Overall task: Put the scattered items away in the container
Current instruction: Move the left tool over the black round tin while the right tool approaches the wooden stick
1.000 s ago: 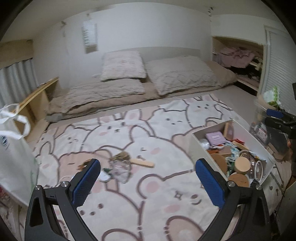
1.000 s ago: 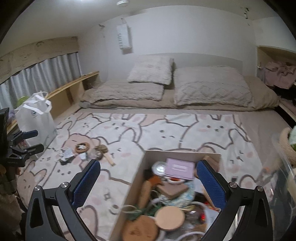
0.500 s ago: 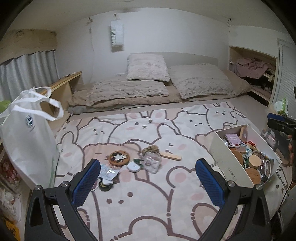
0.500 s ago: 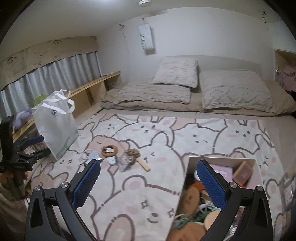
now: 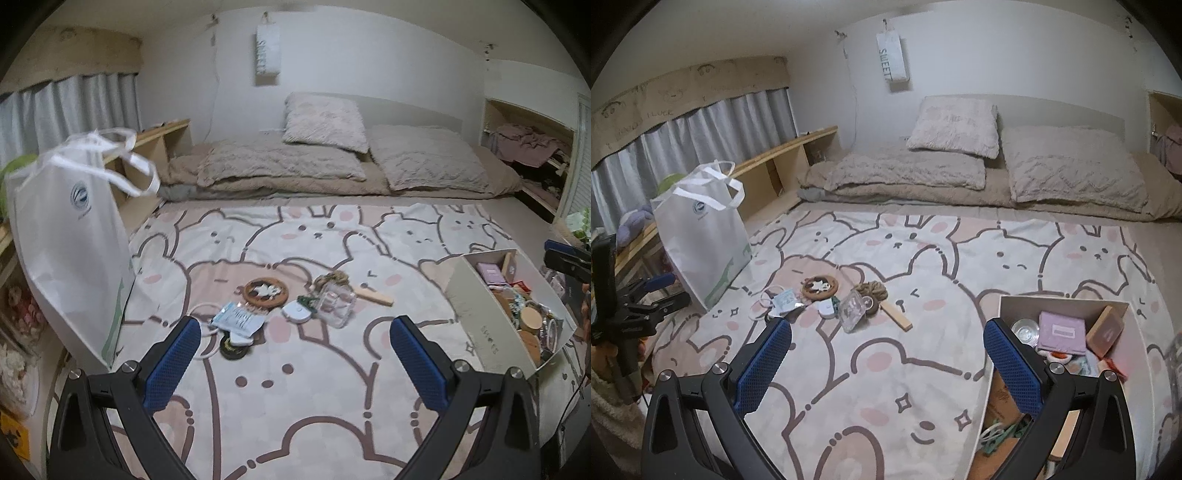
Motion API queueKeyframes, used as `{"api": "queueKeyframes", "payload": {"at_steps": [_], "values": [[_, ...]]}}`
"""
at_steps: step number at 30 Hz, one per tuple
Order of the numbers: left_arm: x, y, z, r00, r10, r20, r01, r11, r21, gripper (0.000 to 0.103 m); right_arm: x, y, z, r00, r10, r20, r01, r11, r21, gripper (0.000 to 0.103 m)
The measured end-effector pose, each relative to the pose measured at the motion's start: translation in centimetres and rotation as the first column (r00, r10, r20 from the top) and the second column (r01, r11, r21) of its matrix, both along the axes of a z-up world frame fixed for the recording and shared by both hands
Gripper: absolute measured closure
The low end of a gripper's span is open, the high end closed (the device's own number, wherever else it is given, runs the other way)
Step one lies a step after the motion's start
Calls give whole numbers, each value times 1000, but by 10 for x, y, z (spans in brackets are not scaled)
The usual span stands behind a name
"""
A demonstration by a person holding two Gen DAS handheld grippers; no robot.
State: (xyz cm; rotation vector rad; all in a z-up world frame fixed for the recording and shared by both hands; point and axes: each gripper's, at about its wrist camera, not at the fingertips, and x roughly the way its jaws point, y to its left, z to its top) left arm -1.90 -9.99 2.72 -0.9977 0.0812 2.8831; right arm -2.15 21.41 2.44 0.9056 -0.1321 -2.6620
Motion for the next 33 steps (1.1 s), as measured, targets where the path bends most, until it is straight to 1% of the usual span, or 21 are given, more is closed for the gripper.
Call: {"api": "queueKeyframes", "payload": {"at_steps": [3,6,9,12,16,19,22,26,30,33], "values": [[-5,-12,-16,999,34,21,-34,999,12,0,-2,-8,-10,1000,4,5,-4,1000,12,0],[-9,-23,-34,997,66,32,-66,998,18,0,-7,-18,-31,999,11,30,-11,1000,6,0],[-15,-29,-55,994,84,66,-86,996,31,0,-12,-28,-54,998,15,67,-16,1000,4,0],[-22,-34,-77,990,101,99,-105,994,30,0,-18,-38,-78,996,9,94,-10,1000,14,0],[-31,-40,-102,985,132,115,-136,991,22,0,-28,-46,-110,990,-2,138,-2,1000,27,0],[-41,-43,-121,979,151,133,-155,988,15,0,-35,-51,-130,989,-11,147,6,999,35,0],[-50,-46,-136,975,171,139,-173,985,2,0,-42,-56,-146,986,-14,164,7,999,40,0],[-62,-50,-157,966,208,155,-211,977,5,0,-52,-59,-164,981,-15,196,11,1000,24,0],[-75,-55,-182,957,219,189,-228,973,25,0,-61,-65,-181,976,-15,216,5,999,51,0],[-87,-62,-197,952,209,223,-229,971,67,0,-67,-68,-193,971,-18,238,2,998,69,0]]}}
